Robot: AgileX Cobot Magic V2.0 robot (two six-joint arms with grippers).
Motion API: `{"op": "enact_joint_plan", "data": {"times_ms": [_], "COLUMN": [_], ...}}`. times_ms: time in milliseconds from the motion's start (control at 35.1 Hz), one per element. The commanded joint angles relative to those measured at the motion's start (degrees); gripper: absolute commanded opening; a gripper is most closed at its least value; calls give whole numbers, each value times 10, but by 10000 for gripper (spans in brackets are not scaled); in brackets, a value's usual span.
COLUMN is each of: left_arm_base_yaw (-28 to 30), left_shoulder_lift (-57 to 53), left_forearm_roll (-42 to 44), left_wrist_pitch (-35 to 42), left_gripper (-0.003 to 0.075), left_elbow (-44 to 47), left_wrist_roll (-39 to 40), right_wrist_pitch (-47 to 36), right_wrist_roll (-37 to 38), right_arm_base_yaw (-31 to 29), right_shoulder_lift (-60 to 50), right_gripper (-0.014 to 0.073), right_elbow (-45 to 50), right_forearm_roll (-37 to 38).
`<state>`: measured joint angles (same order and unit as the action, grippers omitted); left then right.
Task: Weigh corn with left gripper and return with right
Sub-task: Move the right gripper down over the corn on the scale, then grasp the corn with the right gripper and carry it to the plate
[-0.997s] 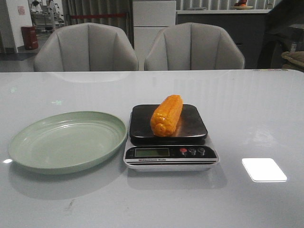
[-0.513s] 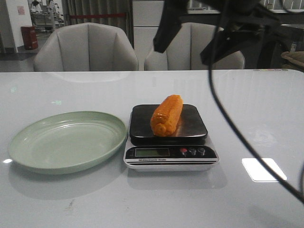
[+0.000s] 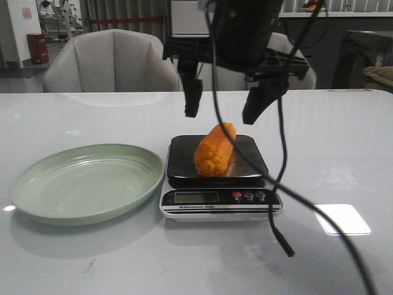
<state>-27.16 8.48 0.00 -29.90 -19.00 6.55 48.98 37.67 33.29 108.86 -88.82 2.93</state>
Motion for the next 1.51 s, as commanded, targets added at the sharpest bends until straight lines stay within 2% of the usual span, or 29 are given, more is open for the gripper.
{"op": "enact_joint_plan", "data": {"times_ms": [0, 228, 285, 370, 456, 513, 541, 712, 968, 1253, 1395, 1481], "left_arm_base_yaw": [2, 2, 2, 2, 2, 2, 2, 2, 2, 2, 2, 2], "left_shoulder_lift": [-1, -4, -4, -4, -4, -4, -4, -4, -4, -4, -4, -4], "left_forearm_roll": [-4, -4, -4, -4, -4, -4, -4, -4, -4, -4, -4, -4], "left_wrist_pitch": [47, 47, 47, 47, 47, 47, 47, 47, 47, 47, 47, 47], "left_gripper": [114, 114, 114, 114, 114, 114, 114, 114, 114, 114, 114, 114], "left_elbow": [-16, -16, -16, -16, -16, -16, -16, -16, -16, -16, -16, -16], "left_wrist_roll": [-1, -1, -1, -1, -1, -1, -1, -1, -1, -1, -1, -1], "right_wrist_pitch": [14, 73, 68, 65, 62, 62, 62, 55, -22, -73, -90, -81], "right_wrist_roll": [9, 39, 39, 39, 39, 39, 39, 28, 16, 16, 16, 16], "right_arm_base_yaw": [15, 16, 16, 16, 16, 17, 21, 49, 121, 144, 145, 146], "right_shoulder_lift": [4, 50, 54, 55, 55, 55, 54, 54, 72, 121, 140, 149], "right_gripper": [605, 603, 571, 438, 244, 145, 122, 154, 156, 169, 313, 477], "right_elbow": [-43, -69, -69, -69, -77, -91, -103, -151, -160, -160, -164, -172], "right_forearm_roll": [12, 19, 19, 19, 19, 19, 19, 19, 12, -61, -89, -91]}}
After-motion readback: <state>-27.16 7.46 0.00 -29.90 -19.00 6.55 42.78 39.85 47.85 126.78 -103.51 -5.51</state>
